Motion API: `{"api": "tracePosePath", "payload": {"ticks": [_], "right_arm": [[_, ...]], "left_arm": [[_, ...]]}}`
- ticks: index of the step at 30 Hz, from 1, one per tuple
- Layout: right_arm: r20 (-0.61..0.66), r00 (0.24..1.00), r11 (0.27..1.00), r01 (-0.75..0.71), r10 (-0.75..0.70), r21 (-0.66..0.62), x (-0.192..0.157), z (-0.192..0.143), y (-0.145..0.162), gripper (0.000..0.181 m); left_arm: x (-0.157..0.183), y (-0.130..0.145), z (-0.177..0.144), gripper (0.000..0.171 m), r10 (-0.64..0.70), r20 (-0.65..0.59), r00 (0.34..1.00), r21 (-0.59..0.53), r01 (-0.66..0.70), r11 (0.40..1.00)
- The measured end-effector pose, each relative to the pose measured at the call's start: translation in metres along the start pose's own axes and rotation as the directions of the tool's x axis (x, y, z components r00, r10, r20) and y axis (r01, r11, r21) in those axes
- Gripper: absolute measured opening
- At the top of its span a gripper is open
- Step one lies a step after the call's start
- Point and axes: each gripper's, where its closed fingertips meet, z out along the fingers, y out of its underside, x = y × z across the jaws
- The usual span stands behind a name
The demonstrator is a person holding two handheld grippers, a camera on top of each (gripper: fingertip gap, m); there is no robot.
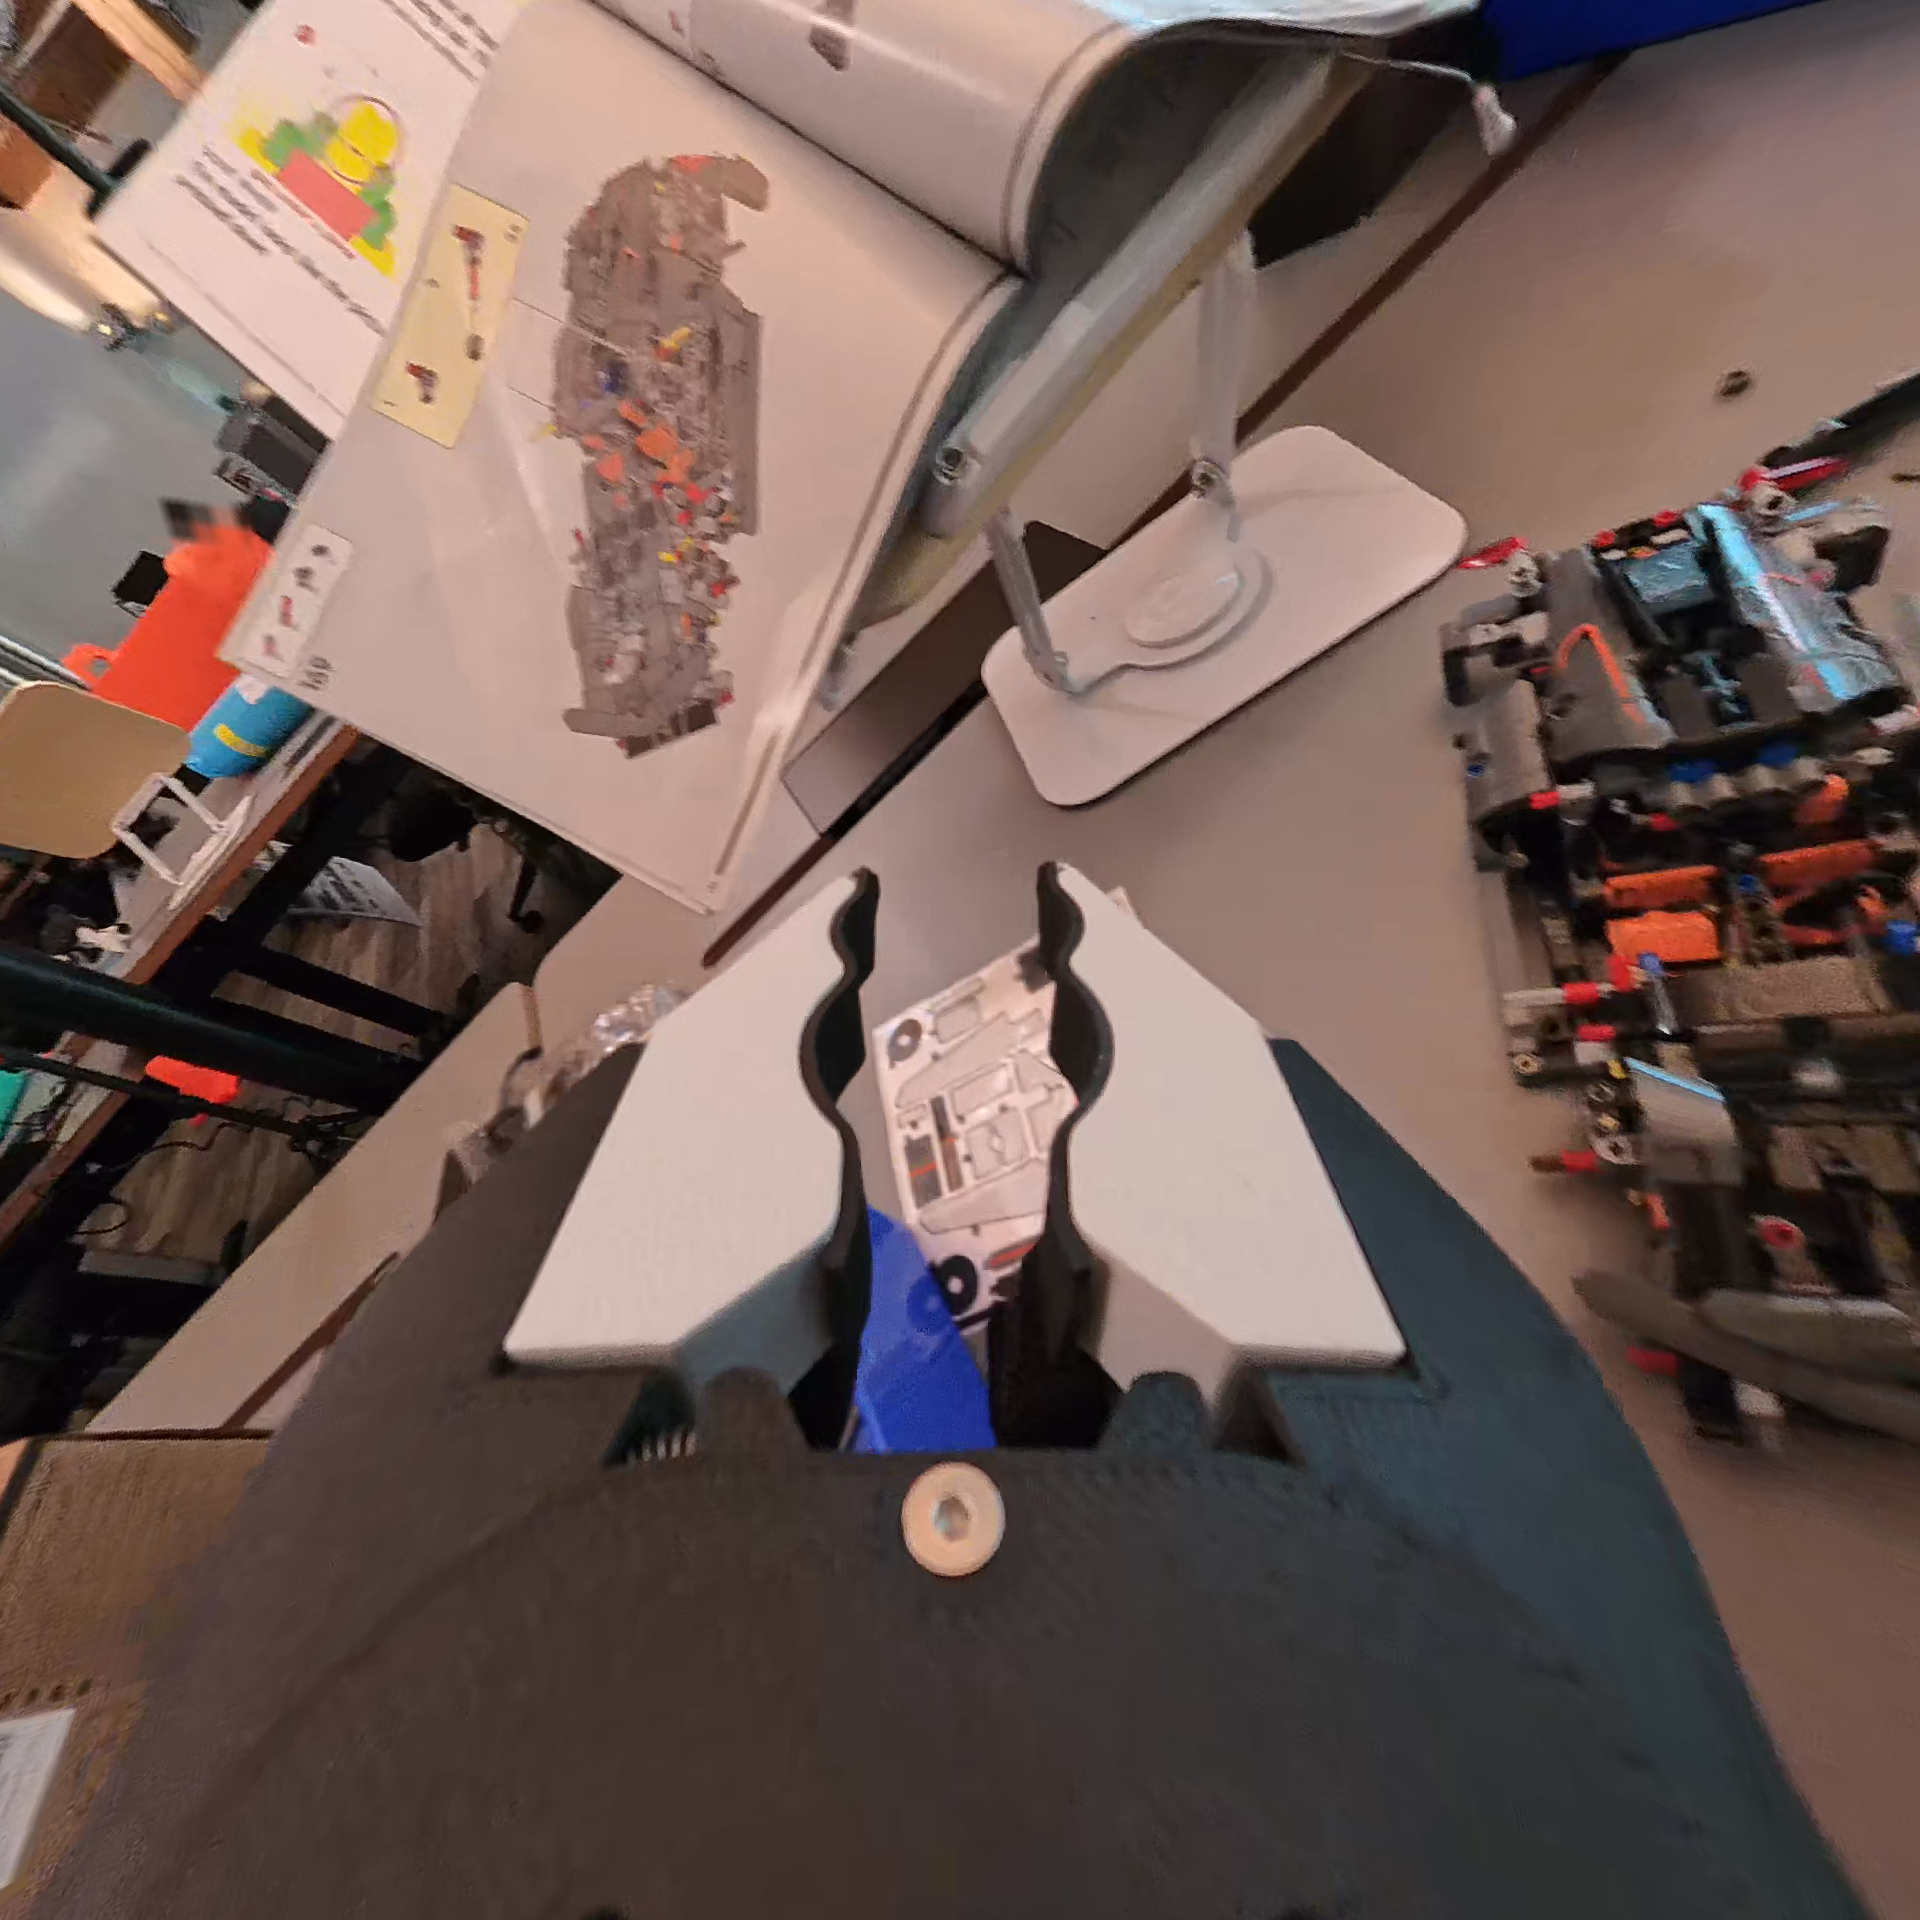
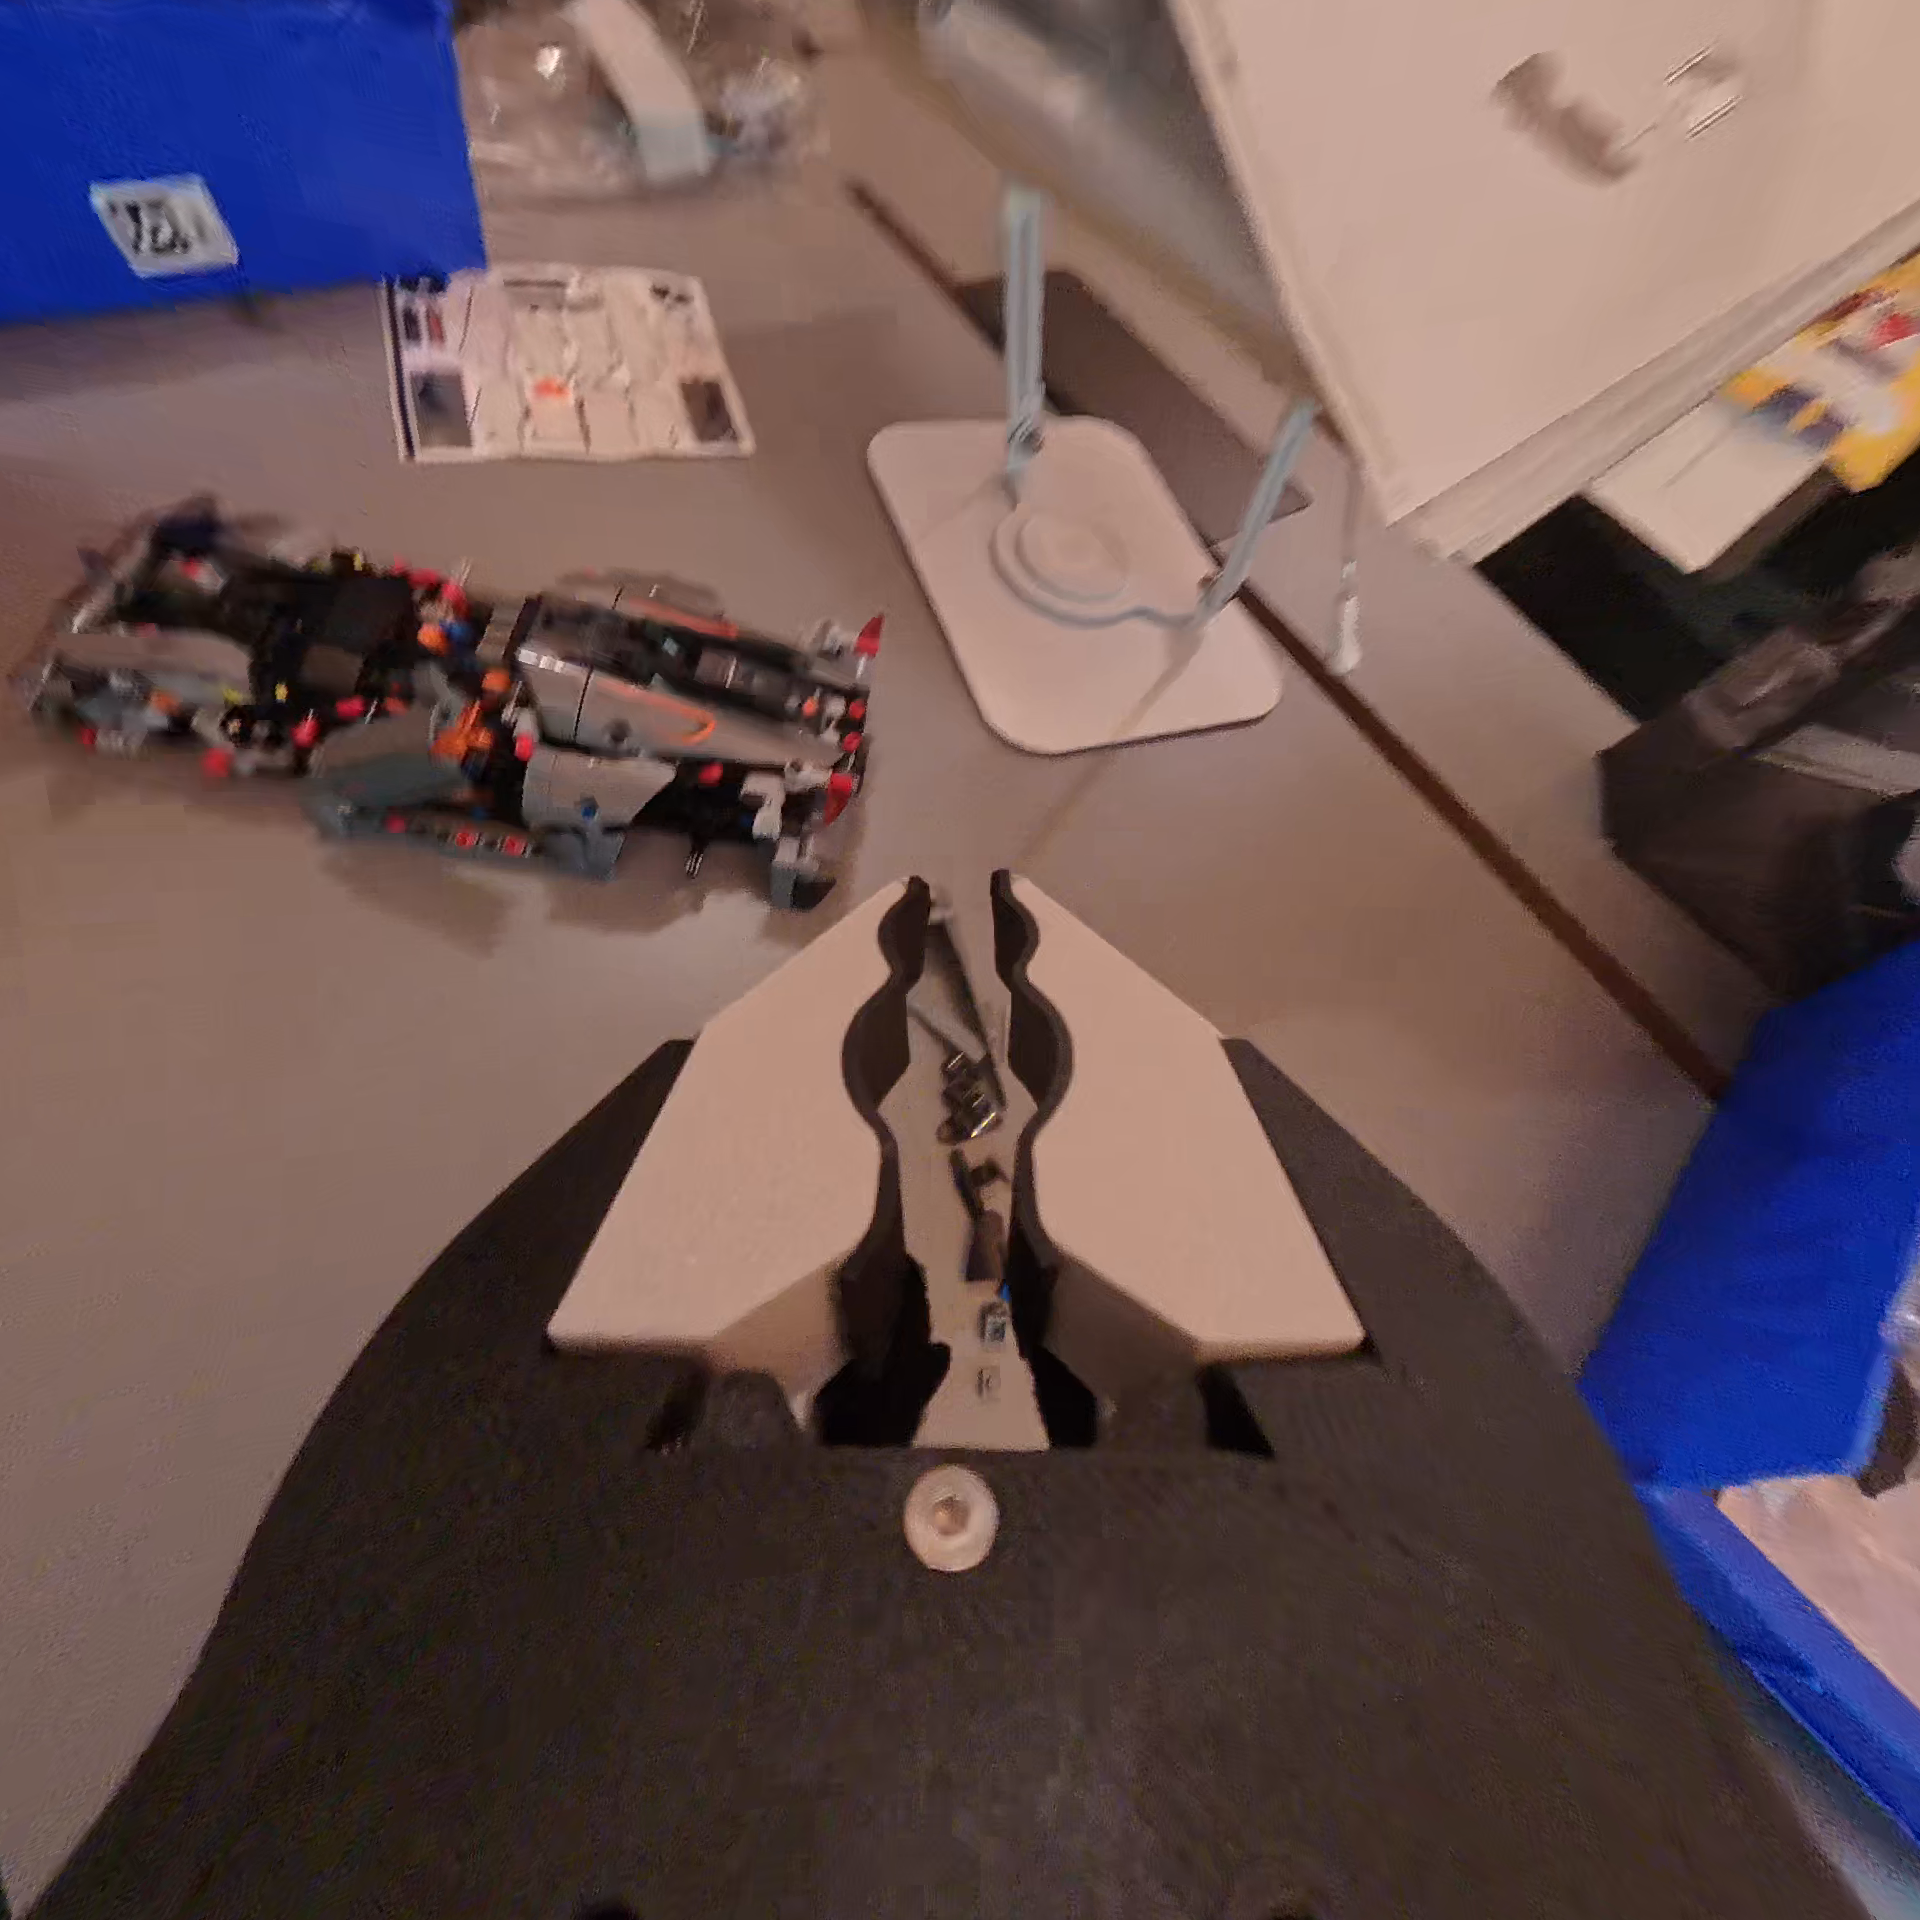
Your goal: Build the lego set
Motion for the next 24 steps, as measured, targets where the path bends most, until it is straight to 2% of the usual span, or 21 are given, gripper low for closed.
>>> {"api": "tracePosePath", "payload": {"ticks": [2,5,9,15,18,22,24], "right_arm": [[0.063,0.998,0.997,0.034,-0.029,-0.068,-0.013,0.012,0.014,0.007],[0.125,0.991,0.993,0.064,-0.051,-0.097,-0.03,0.021,0.021,0.007],[0.175,0.983,0.995,0.072,-0.058,-0.071,-0.046,0.025,0.017,0.008],[0.253,0.964,0.993,0.103,-0.087,-0.052,-0.073,0.029,0.015,0.008],[0.29,0.951,0.991,0.125,-0.109,-0.038,-0.089,0.033,0.011,0.008],[0.354,0.923,0.988,0.157,-0.148,0.003,-0.114,0.039,0.003,0.008],[0.401,0.899,0.983,0.181,-0.175,0.022,-0.128,0.042,0.0,0.008]], "left_arm": [[0.019,0.009,0.0,0.032,-0.006,-0.051,0.999,-0.009,0.005,1.0],[0.053,0.019,0.0,0.035,-0.03,-0.142,0.989,-0.025,0.026,0.999],[0.093,0.031,-0.005,0.04,-0.014,-0.217,0.976,-0.057,0.001,0.998],[0.127,0.045,-0.025,0.045,-0.078,-0.301,0.95,-0.091,0.053,0.994],[0.142,0.056,-0.032,0.05,-0.073,-0.311,0.947,-0.124,0.036,0.992],[0.166,0.045,-0.044,0.056,-0.143,-0.328,0.934,-0.076,0.124,0.989],[0.183,0.04,-0.05,0.058,-0.133,-0.337,0.932,-0.049,0.124,0.991]]}}
